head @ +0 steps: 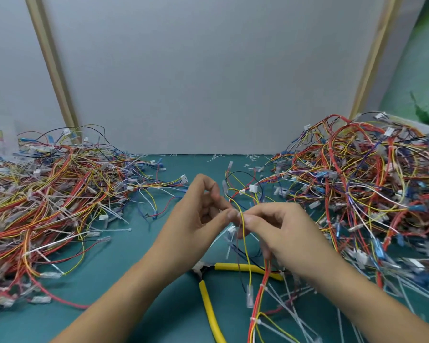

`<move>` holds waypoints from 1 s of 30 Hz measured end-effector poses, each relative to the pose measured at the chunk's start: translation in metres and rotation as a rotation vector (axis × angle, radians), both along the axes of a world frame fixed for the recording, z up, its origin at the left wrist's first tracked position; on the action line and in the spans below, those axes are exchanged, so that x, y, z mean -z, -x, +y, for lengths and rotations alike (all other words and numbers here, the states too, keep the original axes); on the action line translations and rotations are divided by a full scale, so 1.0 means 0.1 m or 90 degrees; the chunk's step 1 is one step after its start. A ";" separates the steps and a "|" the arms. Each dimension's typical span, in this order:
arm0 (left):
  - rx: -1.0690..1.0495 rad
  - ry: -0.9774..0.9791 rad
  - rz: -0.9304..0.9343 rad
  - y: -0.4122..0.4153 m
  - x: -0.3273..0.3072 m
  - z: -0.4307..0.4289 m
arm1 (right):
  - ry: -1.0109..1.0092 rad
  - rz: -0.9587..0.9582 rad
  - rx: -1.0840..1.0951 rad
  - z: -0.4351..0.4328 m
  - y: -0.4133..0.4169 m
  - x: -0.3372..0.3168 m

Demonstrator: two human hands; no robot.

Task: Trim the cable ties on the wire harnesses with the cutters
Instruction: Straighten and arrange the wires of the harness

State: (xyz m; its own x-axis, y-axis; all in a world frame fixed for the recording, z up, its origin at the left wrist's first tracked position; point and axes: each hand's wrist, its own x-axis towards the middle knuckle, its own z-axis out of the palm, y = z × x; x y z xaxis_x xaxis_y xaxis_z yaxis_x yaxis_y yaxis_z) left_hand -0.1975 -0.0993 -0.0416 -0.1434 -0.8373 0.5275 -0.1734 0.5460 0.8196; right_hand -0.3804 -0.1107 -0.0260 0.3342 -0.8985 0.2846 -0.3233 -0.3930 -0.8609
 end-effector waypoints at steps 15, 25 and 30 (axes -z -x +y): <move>-0.017 0.049 -0.218 0.01 0.01 0.07 | -0.127 -0.105 -0.026 -0.05 0.03 0.02; -0.020 0.069 -0.245 0.05 -0.04 0.14 | -0.102 -0.037 -0.010 -0.06 0.04 0.04; -0.034 0.079 -0.264 0.07 -0.03 0.13 | -0.070 -0.031 0.015 -0.09 0.01 0.10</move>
